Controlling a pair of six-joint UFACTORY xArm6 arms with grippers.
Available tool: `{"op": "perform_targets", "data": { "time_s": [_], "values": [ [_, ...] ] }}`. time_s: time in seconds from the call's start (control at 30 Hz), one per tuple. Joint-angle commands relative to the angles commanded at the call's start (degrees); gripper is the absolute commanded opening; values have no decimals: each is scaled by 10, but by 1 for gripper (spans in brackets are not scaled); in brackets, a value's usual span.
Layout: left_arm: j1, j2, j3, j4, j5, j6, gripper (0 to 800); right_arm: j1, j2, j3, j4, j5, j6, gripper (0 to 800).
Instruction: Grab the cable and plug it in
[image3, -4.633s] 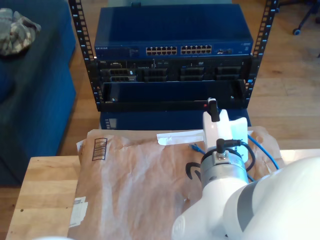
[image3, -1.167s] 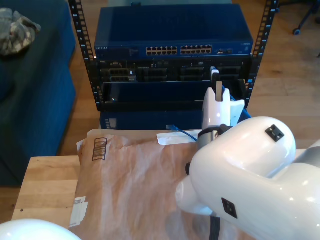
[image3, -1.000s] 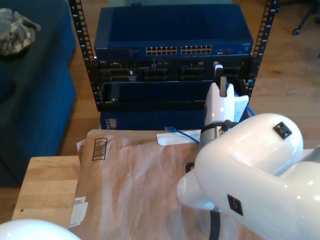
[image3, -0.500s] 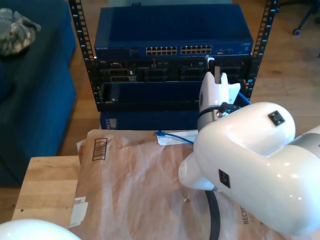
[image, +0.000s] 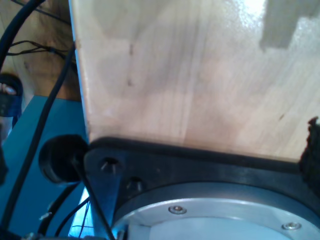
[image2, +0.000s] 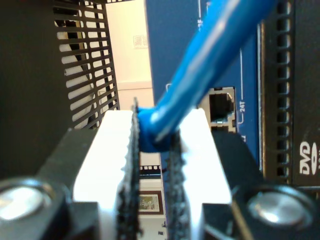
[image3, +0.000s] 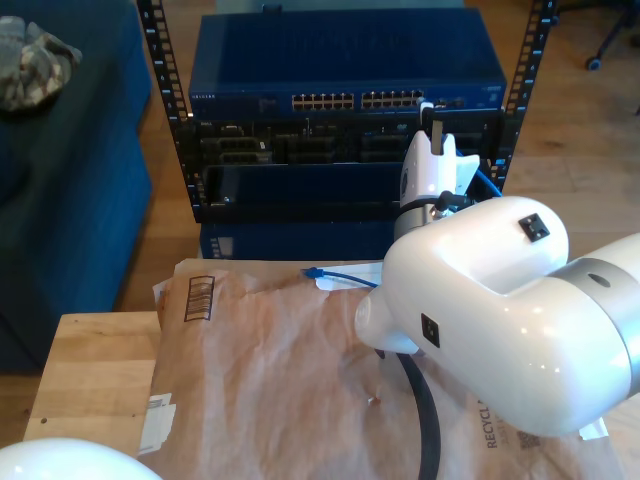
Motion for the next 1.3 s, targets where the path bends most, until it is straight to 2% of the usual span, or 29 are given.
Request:
{"op": "perform_targets", "data": {
  "time_s": [1.3],
  "values": [
    [0, 0, 0, 0, 0, 0, 800, -20, 25, -33, -22, 19, -1, 0]
  ]
}}
